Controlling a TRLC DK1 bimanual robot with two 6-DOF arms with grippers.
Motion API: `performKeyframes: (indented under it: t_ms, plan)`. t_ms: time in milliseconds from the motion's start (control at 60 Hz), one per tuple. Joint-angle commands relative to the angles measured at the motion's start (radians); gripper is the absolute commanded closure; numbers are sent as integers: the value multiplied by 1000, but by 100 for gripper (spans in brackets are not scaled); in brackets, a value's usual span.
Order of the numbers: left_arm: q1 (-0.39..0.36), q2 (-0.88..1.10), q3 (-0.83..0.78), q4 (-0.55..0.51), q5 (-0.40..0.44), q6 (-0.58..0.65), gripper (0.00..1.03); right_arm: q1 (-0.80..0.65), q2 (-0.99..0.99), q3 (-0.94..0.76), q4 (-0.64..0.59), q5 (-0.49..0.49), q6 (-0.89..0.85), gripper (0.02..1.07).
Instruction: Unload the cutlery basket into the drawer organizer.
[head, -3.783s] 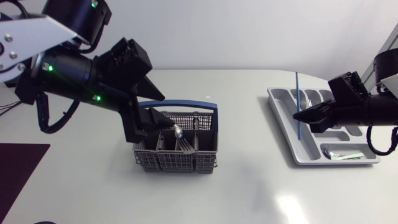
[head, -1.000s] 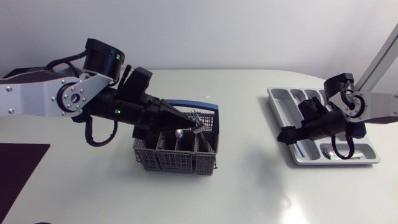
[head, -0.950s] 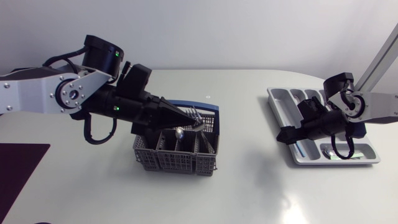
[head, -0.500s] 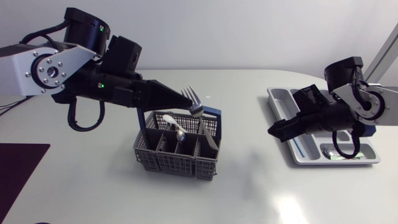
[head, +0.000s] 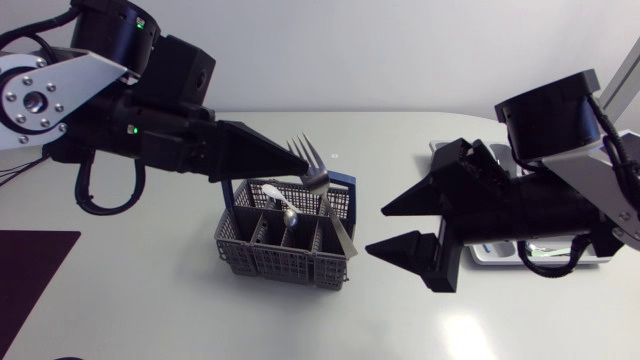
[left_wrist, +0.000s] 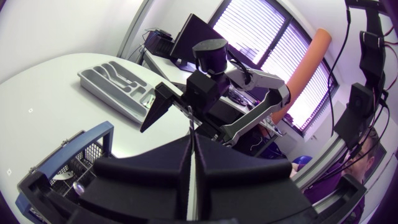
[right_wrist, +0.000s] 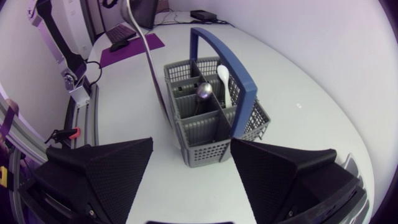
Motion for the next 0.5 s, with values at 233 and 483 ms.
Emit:
performKeyframes:
  t_ms: [233, 483]
  plan:
    - [-70, -24, 37, -40, -20, 58, 100, 84, 89, 104, -10, -95, -106, 34]
    - [-107, -17, 35, -41, -83, 93, 100, 119, 107, 90, -18, -104, -159, 85]
